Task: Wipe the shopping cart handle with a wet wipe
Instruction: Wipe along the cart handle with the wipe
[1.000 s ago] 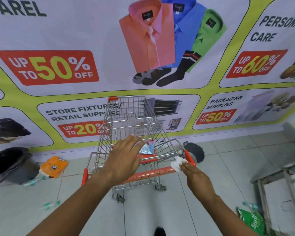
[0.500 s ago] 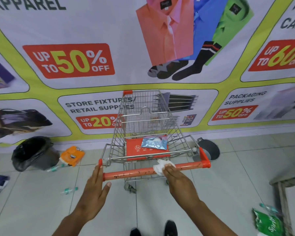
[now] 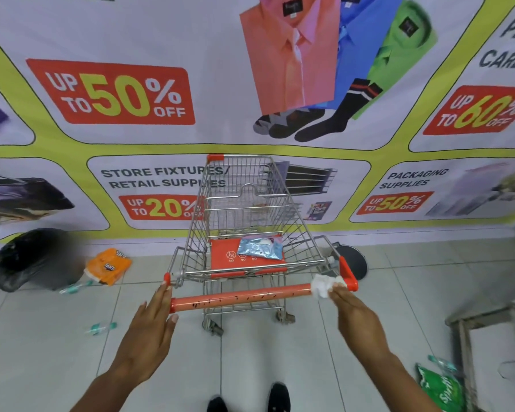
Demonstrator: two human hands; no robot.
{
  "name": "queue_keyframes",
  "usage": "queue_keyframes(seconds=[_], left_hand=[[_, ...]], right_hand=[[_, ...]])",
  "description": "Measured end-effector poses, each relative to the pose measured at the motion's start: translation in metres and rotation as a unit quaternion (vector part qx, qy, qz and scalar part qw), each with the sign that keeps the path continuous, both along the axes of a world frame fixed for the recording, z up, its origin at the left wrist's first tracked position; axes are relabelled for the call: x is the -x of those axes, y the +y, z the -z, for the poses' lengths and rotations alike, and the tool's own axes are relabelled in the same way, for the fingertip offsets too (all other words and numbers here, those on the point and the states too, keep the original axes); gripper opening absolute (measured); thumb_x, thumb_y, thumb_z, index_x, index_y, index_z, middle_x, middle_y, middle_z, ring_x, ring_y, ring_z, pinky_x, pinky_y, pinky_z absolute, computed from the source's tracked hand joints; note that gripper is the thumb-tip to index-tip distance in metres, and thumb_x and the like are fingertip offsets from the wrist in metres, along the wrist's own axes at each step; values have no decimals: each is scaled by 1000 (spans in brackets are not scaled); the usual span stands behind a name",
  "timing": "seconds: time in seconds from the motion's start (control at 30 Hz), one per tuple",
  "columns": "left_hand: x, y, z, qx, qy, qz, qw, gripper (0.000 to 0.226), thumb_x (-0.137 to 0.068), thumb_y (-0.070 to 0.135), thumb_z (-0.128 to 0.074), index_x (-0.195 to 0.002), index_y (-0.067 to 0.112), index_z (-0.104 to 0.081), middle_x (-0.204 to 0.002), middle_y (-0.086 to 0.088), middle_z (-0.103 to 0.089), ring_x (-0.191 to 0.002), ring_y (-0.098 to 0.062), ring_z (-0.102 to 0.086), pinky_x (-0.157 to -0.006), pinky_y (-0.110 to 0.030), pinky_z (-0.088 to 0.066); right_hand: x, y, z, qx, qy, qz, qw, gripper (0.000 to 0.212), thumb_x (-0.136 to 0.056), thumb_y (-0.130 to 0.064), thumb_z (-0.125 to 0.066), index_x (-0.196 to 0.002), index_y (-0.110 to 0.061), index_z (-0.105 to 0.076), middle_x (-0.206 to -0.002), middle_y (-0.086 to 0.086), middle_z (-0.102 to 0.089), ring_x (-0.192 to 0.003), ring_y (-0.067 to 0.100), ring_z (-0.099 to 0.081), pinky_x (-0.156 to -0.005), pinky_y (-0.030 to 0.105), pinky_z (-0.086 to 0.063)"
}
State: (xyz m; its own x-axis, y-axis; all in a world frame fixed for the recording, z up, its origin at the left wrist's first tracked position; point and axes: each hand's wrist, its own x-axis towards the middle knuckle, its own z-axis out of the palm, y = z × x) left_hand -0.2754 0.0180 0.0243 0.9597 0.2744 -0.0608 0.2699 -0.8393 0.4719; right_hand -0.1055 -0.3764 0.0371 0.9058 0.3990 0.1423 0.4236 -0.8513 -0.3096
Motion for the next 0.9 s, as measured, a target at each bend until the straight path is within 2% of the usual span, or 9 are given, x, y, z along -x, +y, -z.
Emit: queue_keyframes(seconds=[0.17,0.27,0.37,0.47,0.57,0.67,0.77,0.9], left_hand=[[-5,-6,2,-22,2,-11,1000,54,-96,35,-29,-146,20,-20,-153,-3,-28,-132,-26,-41,-108,-41,-26],[-8,-11,-1,-9,14,-34,999,57,-95,18,-48,-145,19,-23,-152,-5,-29,-129,-32,-43,-103,-47,-36],[-8,-11,-1,12,29,-49,998,63,-92,13,-53,-146,20,-22,-153,-2,-27,-129,-35,-43,-94,-52,-47],[-7,-10,2,4,35,-40,999,68,-89,9,-57,-146,22,-22,-153,1,-25,-125,-36,-48,-86,-51,-53],[-7,-7,4,-19,43,-27,999,74,-83,2,-64,-145,18,-27,-152,-1,-26,-122,-37,-51,-85,-52,-54],[-9,-6,4,-28,61,-30,997,79,-82,3,-66,-146,22,-22,-153,1,-24,-124,-38,-48,-82,-53,-54],[-9,-7,3,-35,39,-18,998,73,-83,2,-64,-145,18,-28,-151,-2,-30,-120,-36,-53,-83,-50,-54],[-8,-10,3,-33,15,-18,999,69,-84,1,-63,-143,18,-31,-150,3,-26,-119,-36,-54,-81,-49,-55]], right_hand=[[-10,-9,-3,-3,-16,26,1000,53,-55,17,-82,-103,-5,-73,-109,12,-71,-94,27,-70,-82,35,-49],[-2,9,-6,-50,-10,21,998,35,-71,7,-78,-102,-9,-74,-113,8,-70,-102,24,-65,-85,34,-50],[11,41,-3,-69,-9,-29,997,30,-72,4,-77,-98,-12,-73,-113,9,-68,-107,26,-63,-89,33,-48],[25,73,1,-42,15,-78,996,41,-70,1,-80,-107,-13,-69,-112,11,-66,-111,31,-59,-81,37,-54],[26,76,-1,-23,25,-89,995,58,-58,4,-86,-111,-10,-69,-106,12,-67,-102,33,-62,-70,36,-58],[8,45,1,-44,15,-43,998,51,-60,11,-81,-106,-7,-72,-104,13,-68,-96,33,-64,-73,35,-55],[-16,7,-2,-33,-19,19,999,51,-53,20,-78,-98,-4,-74,-103,14,-71,-90,33,-68,-74,42,-58],[-24,-8,-9,10,-28,2,1000,59,-47,19,-81,-99,-8,-75,-110,10,-71,-92,29,-70,-68,40,-58]])
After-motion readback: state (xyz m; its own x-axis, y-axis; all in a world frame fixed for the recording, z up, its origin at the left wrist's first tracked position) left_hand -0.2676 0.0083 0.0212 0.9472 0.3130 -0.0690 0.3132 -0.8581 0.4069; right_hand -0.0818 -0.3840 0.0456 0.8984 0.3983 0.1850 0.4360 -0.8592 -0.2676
